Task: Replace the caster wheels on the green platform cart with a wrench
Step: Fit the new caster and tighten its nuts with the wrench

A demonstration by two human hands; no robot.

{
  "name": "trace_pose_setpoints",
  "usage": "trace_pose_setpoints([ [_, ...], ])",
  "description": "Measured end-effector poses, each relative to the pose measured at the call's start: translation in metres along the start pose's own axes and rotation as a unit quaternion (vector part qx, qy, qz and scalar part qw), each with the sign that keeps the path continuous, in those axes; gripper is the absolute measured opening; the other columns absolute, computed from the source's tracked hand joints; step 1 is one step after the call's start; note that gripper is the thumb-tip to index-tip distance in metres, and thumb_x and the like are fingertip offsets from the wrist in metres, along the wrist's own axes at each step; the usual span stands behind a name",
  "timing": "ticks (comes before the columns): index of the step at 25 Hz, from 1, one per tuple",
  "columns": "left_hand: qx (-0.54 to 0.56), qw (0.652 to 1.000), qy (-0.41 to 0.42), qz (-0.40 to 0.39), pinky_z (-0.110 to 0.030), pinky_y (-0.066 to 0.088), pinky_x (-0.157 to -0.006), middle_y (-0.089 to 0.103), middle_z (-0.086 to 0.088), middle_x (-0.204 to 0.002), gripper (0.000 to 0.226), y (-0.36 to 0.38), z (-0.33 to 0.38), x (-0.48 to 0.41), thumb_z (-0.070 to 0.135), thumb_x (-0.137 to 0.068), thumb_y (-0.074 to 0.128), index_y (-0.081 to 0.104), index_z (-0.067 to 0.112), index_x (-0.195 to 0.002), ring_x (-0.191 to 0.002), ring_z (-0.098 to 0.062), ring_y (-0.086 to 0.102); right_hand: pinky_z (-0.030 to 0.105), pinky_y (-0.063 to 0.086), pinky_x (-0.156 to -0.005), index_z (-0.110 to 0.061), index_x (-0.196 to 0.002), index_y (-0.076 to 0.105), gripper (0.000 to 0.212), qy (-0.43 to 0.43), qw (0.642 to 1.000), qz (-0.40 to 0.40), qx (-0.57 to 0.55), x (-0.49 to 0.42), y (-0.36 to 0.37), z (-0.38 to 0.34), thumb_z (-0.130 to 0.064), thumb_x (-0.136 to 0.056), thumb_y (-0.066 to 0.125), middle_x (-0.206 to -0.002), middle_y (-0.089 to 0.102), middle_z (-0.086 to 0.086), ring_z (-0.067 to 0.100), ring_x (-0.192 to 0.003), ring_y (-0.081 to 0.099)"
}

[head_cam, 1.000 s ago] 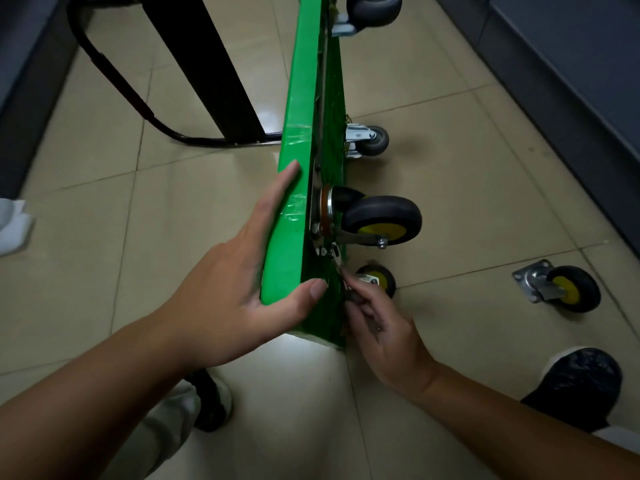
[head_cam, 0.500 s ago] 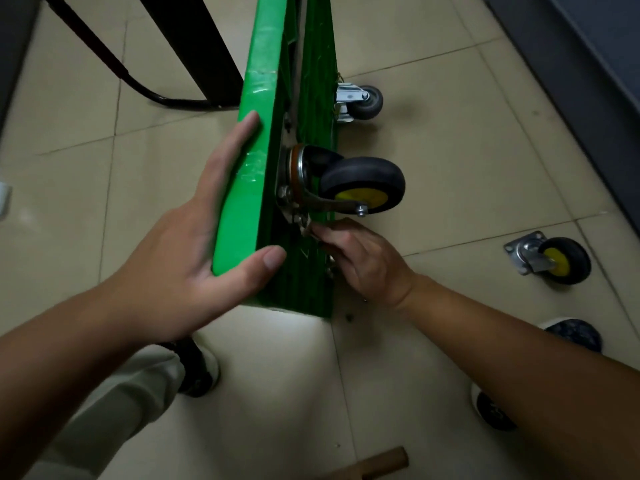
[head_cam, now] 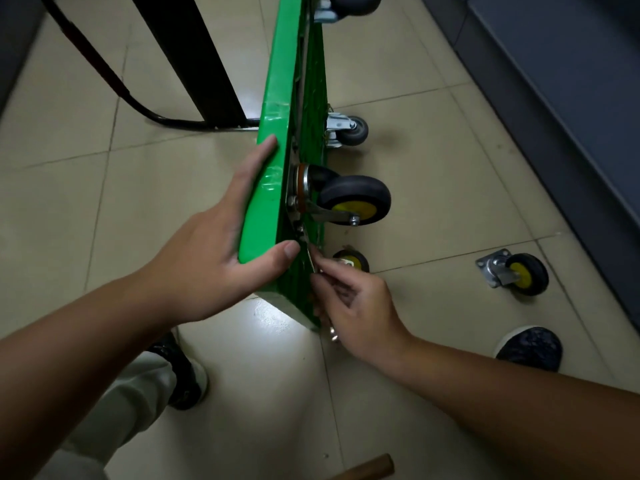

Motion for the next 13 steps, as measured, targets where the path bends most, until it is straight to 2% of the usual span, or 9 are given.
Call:
trace_pose_setpoints([
  [2, -0.002, 1.0, 0.0, -0.003, -0.046, 0.057, -0.065, 0.062, 0.0, -0.115, 0.094, -0.001, 0.001, 0.0, 0.073, -0.076, 0.049, -0.005, 0.058, -0.152, -0.072, -0.014, 0.066, 0.033, 0.058, -0.056, -0.023, -0.124, 0.068, 0.029, 0.092, 0.993, 0.026, -0.07, 0.004, 0.012, -0.028, -0.009, -0.101, 0.058, -0.078, 0.076, -0.001, 0.02, -0.064, 0.071],
  [4, -0.005, 1.0, -0.002, -0.004, -0.043, 0.055, -0.066, 0.062, 0.001, -0.116, 0.095, 0.0, 0.0, -0.001, 0.074, -0.075, 0.048, -0.006, 0.06, -0.151, -0.072, -0.013, 0.065, 0.026, 0.05, -0.046, -0.015, -0.11, 0.074, 0.017, 0.15, 0.982, 0.053, -0.1, -0.006, 0.017, -0.044, -0.013, -0.1, 0.06, -0.063, 0.069, 0.005, 0.02, -0.047, 0.062],
  [6, -0.007, 1.0, 0.0, -0.008, -0.036, 0.052, -0.066, 0.06, 0.008, -0.117, 0.096, -0.001, 0.0, -0.002, 0.075, -0.073, 0.047, -0.008, 0.06, -0.151, -0.073, -0.008, 0.064, 0.025, 0.046, -0.043, -0.011, -0.104, 0.075, 0.014, 0.18, 0.974, 0.076, -0.11, -0.014, 0.016, -0.052, -0.015, -0.099, 0.063, -0.06, 0.067, 0.008, 0.02, -0.044, 0.059],
  [9, -0.008, 1.0, 0.008, -0.014, -0.029, 0.049, -0.067, 0.055, 0.011, -0.127, 0.098, -0.001, -0.001, -0.004, 0.076, -0.074, 0.048, -0.008, 0.059, -0.151, -0.077, -0.005, 0.064, 0.023, 0.043, -0.04, -0.014, -0.115, 0.071, 0.019, 0.162, 0.979, 0.082, -0.093, 0.011, 0.011, -0.043, -0.013, -0.099, 0.062, -0.058, 0.065, 0.008, 0.017, -0.04, 0.054],
  [11, -0.005, 1.0, 0.009, -0.014, -0.027, 0.049, -0.067, 0.056, 0.012, -0.125, 0.097, -0.001, -0.003, -0.005, 0.075, -0.075, 0.049, -0.008, 0.059, -0.151, -0.076, -0.004, 0.064, 0.024, 0.044, -0.044, -0.021, -0.126, 0.067, 0.029, 0.107, 0.992, 0.058, -0.037, 0.04, 0.006, -0.024, -0.013, -0.099, 0.061, -0.064, 0.065, 0.002, 0.013, -0.046, 0.055],
  [13, -0.002, 1.0, 0.013, -0.012, -0.028, 0.052, -0.066, 0.058, 0.013, -0.12, 0.097, -0.001, -0.003, -0.005, 0.075, -0.076, 0.05, -0.008, 0.059, -0.152, -0.073, -0.005, 0.065, 0.03, 0.051, -0.056, -0.023, -0.135, 0.062, 0.037, -0.01, 0.995, 0.03, 0.094, 0.049, -0.009, -0.003, -0.016, -0.099, 0.06, -0.079, 0.068, -0.005, 0.01, -0.061, 0.061],
])
Point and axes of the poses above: each hand's wrist, its own x-axis away from the middle knuckle, its own y-axis out of the palm, z = x × y, the point moved 3 cm from there along -x, towards the middle knuckle
